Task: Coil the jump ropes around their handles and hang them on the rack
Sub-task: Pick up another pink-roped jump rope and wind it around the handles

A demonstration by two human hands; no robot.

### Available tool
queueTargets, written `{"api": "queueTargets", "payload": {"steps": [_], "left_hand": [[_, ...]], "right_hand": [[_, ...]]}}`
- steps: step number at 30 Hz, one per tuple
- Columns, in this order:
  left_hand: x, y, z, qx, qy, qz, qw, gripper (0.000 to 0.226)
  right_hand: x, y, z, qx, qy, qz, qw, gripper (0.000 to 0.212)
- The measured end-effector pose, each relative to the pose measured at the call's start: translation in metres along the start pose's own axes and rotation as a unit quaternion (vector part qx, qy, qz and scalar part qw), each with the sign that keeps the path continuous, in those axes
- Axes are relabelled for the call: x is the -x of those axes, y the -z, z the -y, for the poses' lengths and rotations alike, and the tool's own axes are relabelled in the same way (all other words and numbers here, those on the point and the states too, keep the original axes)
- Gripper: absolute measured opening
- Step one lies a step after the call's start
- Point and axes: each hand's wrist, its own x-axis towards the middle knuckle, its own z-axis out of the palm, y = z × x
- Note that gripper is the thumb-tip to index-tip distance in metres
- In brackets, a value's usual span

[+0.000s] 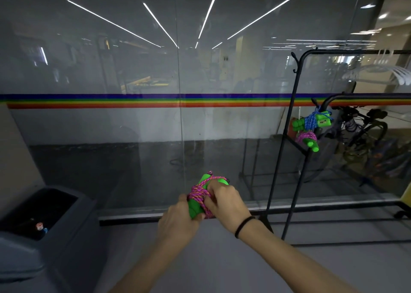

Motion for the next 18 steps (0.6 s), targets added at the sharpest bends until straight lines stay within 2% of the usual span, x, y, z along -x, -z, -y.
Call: {"api": "queueTargets", "payload": {"steps": [5,8,10,12,14,16,18], "left_hand": [[-0.005,0.007,0.002,0.104,0.016,0.019,0.994,0.039],[-0.007,0.01,0.004,0.213,0.029,0.07,0.974,0.031],[-0.007,0.008,0.008,0.293,0.05,0.113,0.948,0.032],[-0.005,0.008,0.013,0.342,0.065,0.143,0.926,0.024],[-0.003,0.009,0.015,0.359,0.066,0.16,0.917,0.016],[-0.002,0.011,0.016,0.363,0.06,0.175,0.913,0.016],[-0.002,0.012,0.018,0.363,0.056,0.191,0.91,0.021]], "right_hand": [[0.002,-0.006,0.006,-0.022,-0.003,-0.057,0.998,0.017],[0.004,-0.007,0.007,-0.039,-0.01,-0.067,0.997,0.015],[0.004,-0.003,0.005,-0.068,-0.02,-0.026,0.997,0.014],[-0.002,0.004,-0.002,-0.113,-0.024,0.057,0.992,0.014],[-0.006,0.015,-0.008,-0.171,-0.019,0.15,0.974,0.026],[-0.008,0.024,-0.011,-0.212,-0.027,0.203,0.956,0.038],[-0.011,0.029,-0.011,-0.203,-0.034,0.216,0.954,0.031]]}}
